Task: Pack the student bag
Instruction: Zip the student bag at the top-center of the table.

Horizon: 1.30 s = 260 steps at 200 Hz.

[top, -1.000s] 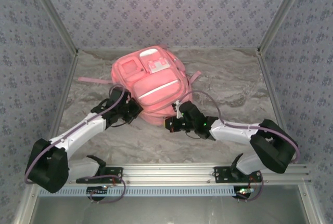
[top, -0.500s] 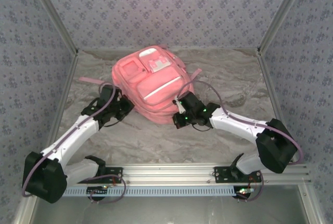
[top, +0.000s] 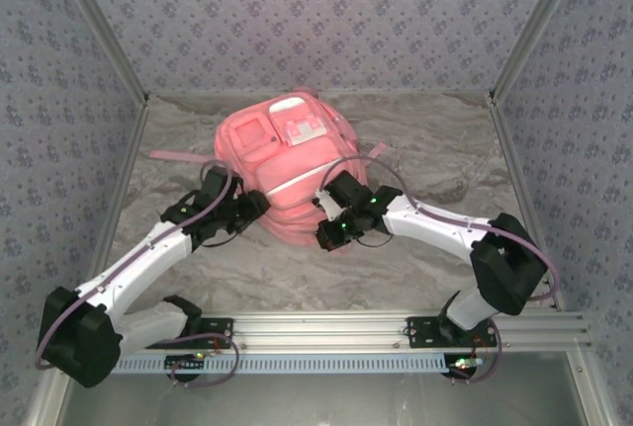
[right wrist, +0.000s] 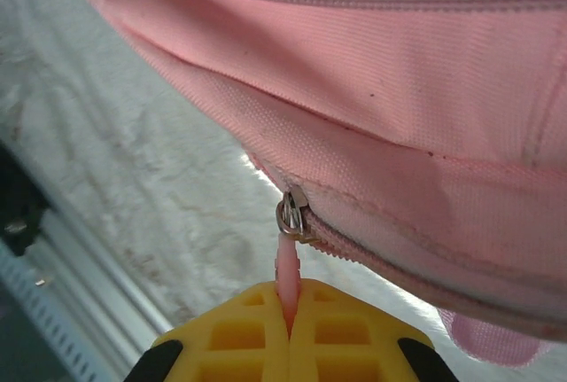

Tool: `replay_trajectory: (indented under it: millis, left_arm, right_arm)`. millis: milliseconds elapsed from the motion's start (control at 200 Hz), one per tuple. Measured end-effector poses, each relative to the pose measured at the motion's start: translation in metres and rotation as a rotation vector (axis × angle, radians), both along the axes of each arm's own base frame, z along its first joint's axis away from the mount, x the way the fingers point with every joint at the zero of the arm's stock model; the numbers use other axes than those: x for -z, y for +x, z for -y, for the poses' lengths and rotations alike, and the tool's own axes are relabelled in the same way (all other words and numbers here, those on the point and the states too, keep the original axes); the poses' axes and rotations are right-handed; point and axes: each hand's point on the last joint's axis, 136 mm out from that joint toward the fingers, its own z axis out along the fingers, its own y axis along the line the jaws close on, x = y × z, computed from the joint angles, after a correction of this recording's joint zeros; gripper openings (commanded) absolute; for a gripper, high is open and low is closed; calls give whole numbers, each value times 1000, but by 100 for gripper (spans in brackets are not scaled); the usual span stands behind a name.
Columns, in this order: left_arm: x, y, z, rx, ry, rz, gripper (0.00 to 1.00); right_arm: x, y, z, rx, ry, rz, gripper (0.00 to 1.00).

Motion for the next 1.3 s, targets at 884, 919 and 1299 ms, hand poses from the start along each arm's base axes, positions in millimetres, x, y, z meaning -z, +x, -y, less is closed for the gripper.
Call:
replay_trajectory:
  millis: [884, 919, 1299]
  left_arm:
    - [51, -33, 13, -58, 21, -185, 55]
    - [51, -33, 13, -55, 24, -184, 59]
    - [4, -22, -4, -4, 42, -17, 64]
  right_arm:
    - [-4, -18, -31, 38, 5, -31, 0]
    - [-3, -18, -30, 38, 0, -33, 0]
    - [-2, -22, -32, 13, -18, -4, 0]
